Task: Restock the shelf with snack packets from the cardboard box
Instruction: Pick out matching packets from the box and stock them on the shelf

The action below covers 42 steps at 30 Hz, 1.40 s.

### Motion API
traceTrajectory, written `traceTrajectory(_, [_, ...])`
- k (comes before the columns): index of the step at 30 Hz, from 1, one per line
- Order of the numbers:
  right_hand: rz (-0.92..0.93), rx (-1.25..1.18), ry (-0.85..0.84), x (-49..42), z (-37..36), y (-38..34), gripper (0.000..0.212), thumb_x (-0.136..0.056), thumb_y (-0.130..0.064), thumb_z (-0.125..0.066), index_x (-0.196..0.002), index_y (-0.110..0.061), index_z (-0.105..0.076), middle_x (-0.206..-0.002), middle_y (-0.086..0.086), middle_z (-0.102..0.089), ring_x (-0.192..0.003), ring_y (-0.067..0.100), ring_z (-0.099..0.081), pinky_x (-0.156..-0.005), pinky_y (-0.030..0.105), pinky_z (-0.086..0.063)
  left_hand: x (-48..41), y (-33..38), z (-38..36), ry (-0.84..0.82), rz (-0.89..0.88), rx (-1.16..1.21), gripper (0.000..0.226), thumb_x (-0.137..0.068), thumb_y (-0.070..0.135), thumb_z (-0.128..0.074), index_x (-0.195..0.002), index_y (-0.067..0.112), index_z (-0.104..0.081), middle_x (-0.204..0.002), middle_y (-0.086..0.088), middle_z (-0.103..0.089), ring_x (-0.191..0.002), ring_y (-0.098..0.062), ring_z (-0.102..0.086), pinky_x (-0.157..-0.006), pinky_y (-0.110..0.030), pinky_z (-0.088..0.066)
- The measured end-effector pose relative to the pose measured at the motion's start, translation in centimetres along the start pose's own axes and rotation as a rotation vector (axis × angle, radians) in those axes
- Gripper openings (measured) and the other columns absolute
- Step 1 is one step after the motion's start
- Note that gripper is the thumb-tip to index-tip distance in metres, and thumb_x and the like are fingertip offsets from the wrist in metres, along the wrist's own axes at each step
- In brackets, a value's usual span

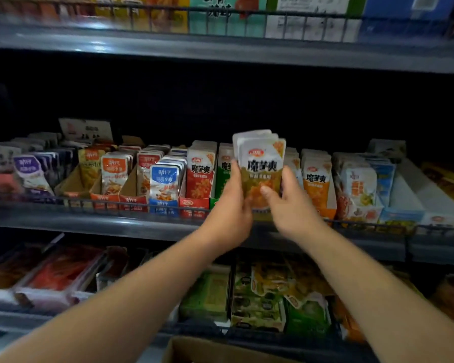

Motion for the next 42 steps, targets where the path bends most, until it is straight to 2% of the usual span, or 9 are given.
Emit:
traceTrajectory(3, [0.044, 0.116, 0.028, -4.5, 1.4, -0.3, 0.038, -0.101, -0.025, -0.056, -0.137, -0.027, -0.042, -0.13, -0.003, -0.059, -0.119, 0.016, -0.056, -0.1, 0.039, -0.049, -3.7, 0.9, 0.5, 0.012, -0.037, -0.034, 0.087, -0.102, 0.0, -0.052, -0.163, 0.033, -0.001, -0.13, 0.024, -0.052, -0.111, 0.016, -0.053, -0.095, -0.012, -0.047])
traceTrajectory(7, [0.069, 0.167, 0.046, -7.0, 1.9, 1.3, 0.046, -0.098, -0.022, -0.062, -0.14, -0.023, -0.044, -0.133, -0.004, -0.06, -0.124, 0.016, -0.055, -0.101, 0.035, -0.046, -6.2, -0.3, -0.2, -0.003, -0.008, -0.062, 0.093, -0.103, 0.0, -0.05, -0.162, 0.034, 0.013, -0.138, 0.017, -0.047, -0.12, -0.001, -0.052, -0.1, -0.021, -0.045])
traceTrajectory(12, [0.072, 0.208, 0.057, -7.1, 1.3, 4.1, 0.044, -0.097, -0.027, -0.063, -0.137, -0.023, -0.047, -0.132, -0.004, -0.061, -0.122, 0.016, -0.056, -0.1, 0.036, -0.048, -6.7, -2.8, -1.3, 0.009, -0.005, -0.099, 0.092, -0.103, 0.002, -0.049, -0.162, 0.035, 0.013, -0.135, 0.015, -0.052, -0.101, -0.002, -0.063, -0.082, -0.018, -0.053])
traceTrajectory(18, [0.107, 0.236, 0.062, -7.2, 0.5, 4.7, 0.036, -0.099, -0.029, -0.059, -0.133, -0.022, -0.049, -0.125, -0.004, -0.063, -0.113, 0.016, -0.06, -0.093, 0.035, -0.052, -7.2, -4.7, -1.4, 0.053, -0.032, -0.109, 0.085, -0.102, 0.008, -0.052, -0.162, 0.034, 0.001, -0.142, 0.007, -0.055, -0.128, -0.01, -0.056, -0.109, -0.041, -0.05])
traceTrajectory(23, [0.138, 0.316, 0.02, -8.0, 0.0, 4.0, 0.035, -0.1, -0.029, -0.059, -0.133, -0.023, -0.049, -0.123, -0.005, -0.063, -0.11, 0.013, -0.058, -0.09, 0.034, -0.051, -7.9, -4.9, -0.9, 0.073, 0.007, -0.068, 0.087, -0.097, 0.004, -0.055, -0.161, 0.035, -0.003, -0.135, 0.005, -0.058, -0.122, -0.013, -0.061, -0.104, -0.043, -0.055])
traceTrajectory(26, [0.145, 0.451, -0.045, -8.4, -0.1, 4.0, 0.035, -0.099, -0.035, -0.057, -0.131, -0.024, -0.046, -0.12, -0.001, -0.064, -0.108, 0.019, -0.062, -0.089, 0.041, -0.055, -8.0, -5.0, -0.9, 0.06, 0.017, -0.096, 0.088, -0.099, 0.007, -0.056, -0.162, 0.031, 0.0, -0.138, 0.002, -0.057, -0.123, -0.015, -0.06, -0.103, -0.043, -0.055])
traceTrajectory(28, [0.151, 0.528, -0.041, -8.6, 0.1, 3.9, 0.037, -0.098, -0.039, -0.057, -0.131, -0.025, -0.046, -0.119, 0.001, -0.064, -0.108, 0.021, -0.062, -0.088, 0.043, -0.055, -8.0, -5.2, -0.7, 0.069, 0.01, -0.1, 0.082, -0.099, 0.007, -0.057, -0.161, 0.03, -0.009, -0.138, 0.003, -0.056, -0.124, -0.013, -0.059, -0.105, -0.04, -0.054])
traceTrajectory(34, [0.143, 0.366, -0.036, -8.7, 0.2, 3.2, 0.036, -0.1, -0.031, -0.056, -0.134, -0.024, -0.045, -0.119, -0.004, -0.063, -0.106, 0.014, -0.06, -0.083, 0.03, -0.049, -8.3, -4.4, -0.1, 0.118, -0.034, -0.099, 0.079, -0.097, 0.007, -0.057, -0.158, 0.034, -0.015, -0.139, 0.004, -0.055, -0.127, -0.012, -0.058, -0.104, -0.038, -0.055])
traceTrajectory(42, [0.084, 0.358, -0.051, -8.2, -0.5, 5.1, 0.037, -0.101, -0.032, -0.056, -0.133, -0.024, -0.04, -0.113, -0.006, -0.062, -0.099, 0.013, -0.061, -0.08, 0.033, -0.054, -8.4, -5.4, -0.6, 0.043, 0.007, -0.249, 0.087, -0.093, 0.007, -0.061, -0.161, 0.032, -0.013, -0.133, 0.002, -0.057, -0.122, -0.015, -0.059, -0.101, -0.042, -0.056])
Point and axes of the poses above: each hand's wrist, its own x-axis away from the middle knuckle, its own z-axis out of the back of the hand, y = z × x, the point moved 10 cm from there along -x, towards the middle knuckle
